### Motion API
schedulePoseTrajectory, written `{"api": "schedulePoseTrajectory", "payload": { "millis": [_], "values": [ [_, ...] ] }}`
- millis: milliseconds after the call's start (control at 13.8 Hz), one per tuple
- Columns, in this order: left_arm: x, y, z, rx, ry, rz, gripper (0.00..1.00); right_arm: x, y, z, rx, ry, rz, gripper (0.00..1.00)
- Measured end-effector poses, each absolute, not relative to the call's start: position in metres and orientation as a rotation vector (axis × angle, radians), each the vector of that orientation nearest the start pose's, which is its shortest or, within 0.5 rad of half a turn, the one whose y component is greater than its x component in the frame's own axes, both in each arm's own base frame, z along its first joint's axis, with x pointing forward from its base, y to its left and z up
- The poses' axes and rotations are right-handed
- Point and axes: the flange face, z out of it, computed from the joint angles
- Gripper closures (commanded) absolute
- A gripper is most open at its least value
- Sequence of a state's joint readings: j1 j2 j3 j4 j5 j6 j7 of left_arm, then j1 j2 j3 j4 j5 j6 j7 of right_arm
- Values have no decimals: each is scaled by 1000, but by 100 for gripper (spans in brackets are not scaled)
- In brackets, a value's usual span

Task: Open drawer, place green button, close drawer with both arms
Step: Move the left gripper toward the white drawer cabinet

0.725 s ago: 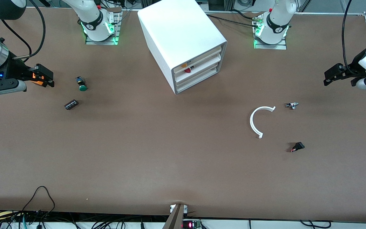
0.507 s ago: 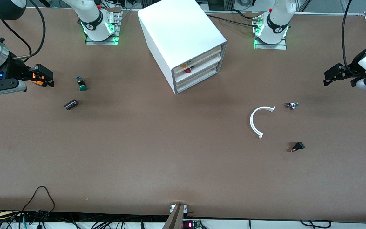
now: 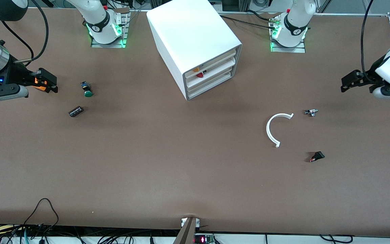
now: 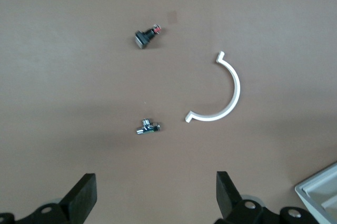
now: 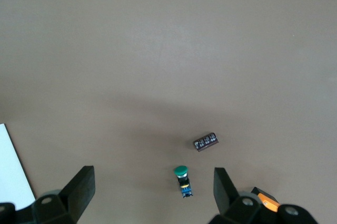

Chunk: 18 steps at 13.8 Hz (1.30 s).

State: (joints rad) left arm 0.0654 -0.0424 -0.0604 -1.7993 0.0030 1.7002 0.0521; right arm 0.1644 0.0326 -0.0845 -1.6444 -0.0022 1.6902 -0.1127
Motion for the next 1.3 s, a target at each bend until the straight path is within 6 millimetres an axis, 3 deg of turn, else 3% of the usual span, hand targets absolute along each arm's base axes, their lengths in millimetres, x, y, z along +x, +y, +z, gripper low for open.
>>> {"api": "schedulePoseTrajectory", "payload": {
  "millis": [290, 580, 1014, 1304],
  "values": [
    [544, -26, 525, -3193, 126, 221, 0, 571, 46, 582, -3132, -304, -20, 0],
    [554, -30, 488, -3259, 98, 344, 0, 571, 47, 582, -3132, -306, -20, 0],
    [555, -45, 454, -3374, 56, 507, 0, 571, 48, 582, -3131, -309, -19, 0],
    [557, -80, 414, -3421, 106, 670, 0, 571, 49, 581, -3131, -310, -18, 0]
  ]
}}
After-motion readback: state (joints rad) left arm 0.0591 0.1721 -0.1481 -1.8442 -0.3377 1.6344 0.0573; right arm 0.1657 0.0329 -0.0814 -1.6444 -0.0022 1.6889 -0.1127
